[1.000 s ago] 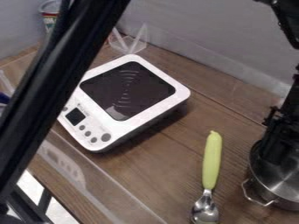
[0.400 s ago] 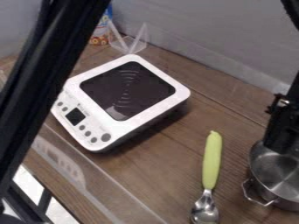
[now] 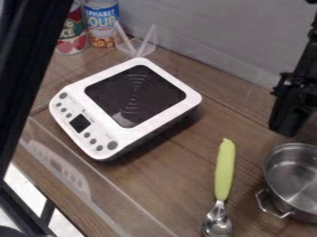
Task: Remove silver pot from the white and black stove top and place it on the table
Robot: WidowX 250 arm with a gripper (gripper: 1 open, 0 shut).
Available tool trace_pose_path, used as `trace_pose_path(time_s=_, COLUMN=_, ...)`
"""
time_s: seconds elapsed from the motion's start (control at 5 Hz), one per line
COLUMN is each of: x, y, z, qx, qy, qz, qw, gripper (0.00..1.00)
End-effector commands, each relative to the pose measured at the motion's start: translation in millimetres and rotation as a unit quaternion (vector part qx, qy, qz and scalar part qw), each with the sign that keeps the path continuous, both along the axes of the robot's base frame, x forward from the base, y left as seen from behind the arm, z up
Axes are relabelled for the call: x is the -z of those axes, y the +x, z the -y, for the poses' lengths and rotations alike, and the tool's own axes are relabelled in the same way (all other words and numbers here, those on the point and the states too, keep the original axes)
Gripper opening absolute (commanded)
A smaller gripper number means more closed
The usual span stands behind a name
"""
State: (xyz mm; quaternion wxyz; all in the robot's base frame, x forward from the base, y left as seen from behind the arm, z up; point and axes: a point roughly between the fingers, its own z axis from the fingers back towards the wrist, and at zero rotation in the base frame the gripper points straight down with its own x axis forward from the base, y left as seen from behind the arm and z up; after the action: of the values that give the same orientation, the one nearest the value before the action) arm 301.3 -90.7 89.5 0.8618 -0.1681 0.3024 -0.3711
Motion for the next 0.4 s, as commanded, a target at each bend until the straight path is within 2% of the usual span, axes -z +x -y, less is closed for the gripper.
trace_pose_path(time_s=0.0, x=-25.5, y=-7.5, z=0.1, qx=0.025, qy=-0.011, qz=0.041, qw=0.9988, gripper=0.0)
trace_pose_path(time_s=0.2, x=-15.8, y=-11.2, z=-6.9, qx=0.019, qy=-0.008, qz=0.034, qw=0.9992, gripper=1.0)
